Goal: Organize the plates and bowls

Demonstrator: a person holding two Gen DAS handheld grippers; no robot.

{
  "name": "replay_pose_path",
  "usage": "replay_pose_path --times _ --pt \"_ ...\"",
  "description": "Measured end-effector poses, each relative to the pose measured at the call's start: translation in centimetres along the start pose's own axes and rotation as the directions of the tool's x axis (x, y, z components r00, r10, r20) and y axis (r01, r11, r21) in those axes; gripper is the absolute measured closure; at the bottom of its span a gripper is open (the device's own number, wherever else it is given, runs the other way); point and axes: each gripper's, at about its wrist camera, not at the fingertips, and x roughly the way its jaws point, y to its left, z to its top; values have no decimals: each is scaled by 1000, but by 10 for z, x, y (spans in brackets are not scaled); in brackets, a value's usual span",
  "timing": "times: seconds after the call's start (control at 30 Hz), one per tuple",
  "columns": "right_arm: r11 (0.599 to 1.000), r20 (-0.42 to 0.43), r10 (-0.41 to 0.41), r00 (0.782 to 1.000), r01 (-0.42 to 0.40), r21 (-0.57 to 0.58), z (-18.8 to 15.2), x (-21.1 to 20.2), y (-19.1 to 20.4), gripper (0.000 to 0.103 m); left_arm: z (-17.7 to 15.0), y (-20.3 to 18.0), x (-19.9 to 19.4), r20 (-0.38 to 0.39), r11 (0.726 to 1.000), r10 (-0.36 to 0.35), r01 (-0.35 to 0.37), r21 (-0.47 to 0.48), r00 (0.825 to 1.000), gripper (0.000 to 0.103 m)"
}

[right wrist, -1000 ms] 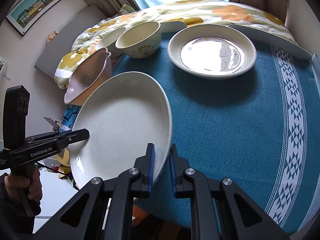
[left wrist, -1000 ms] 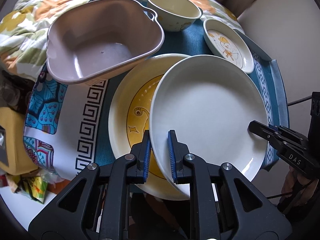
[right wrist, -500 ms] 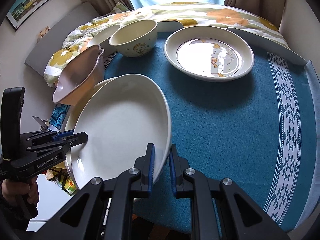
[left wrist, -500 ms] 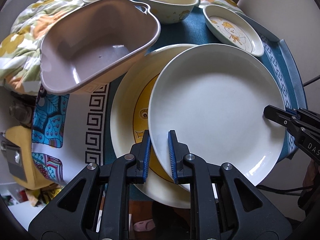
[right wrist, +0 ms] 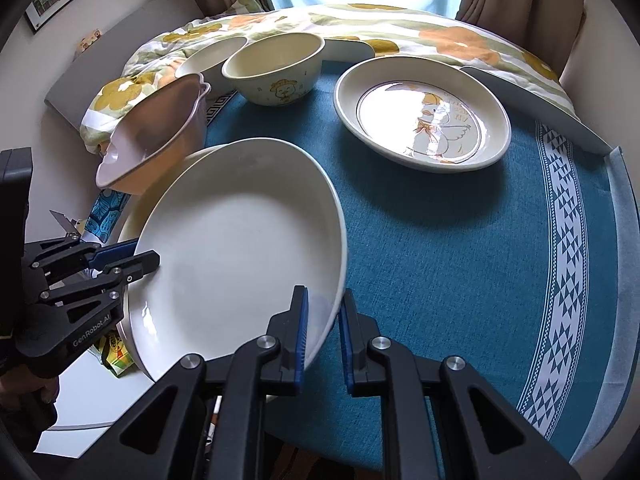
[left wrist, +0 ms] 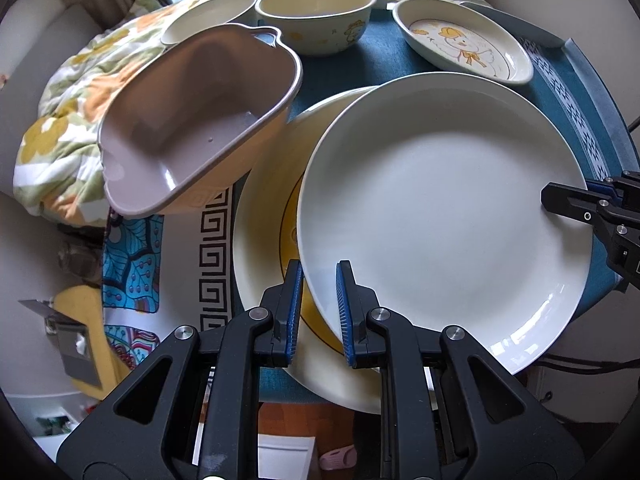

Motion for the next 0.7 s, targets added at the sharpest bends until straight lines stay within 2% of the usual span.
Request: replay_pose_path --times 0.23,0.43,0.7 --pt "998 -12 -36 999 36 -51 4 5 7 88 -5 -2 -4 9 999 44 -44 30 999 89" --pt "983 -5 -115 993 113 -145 8 9 23 88 -8 6 -5 15 998 60 -60 23 998 89" --pt "980 -9 -132 991 129 -153 9 14 25 88 -9 6 -6 17 997 77 -78 30 997 89"
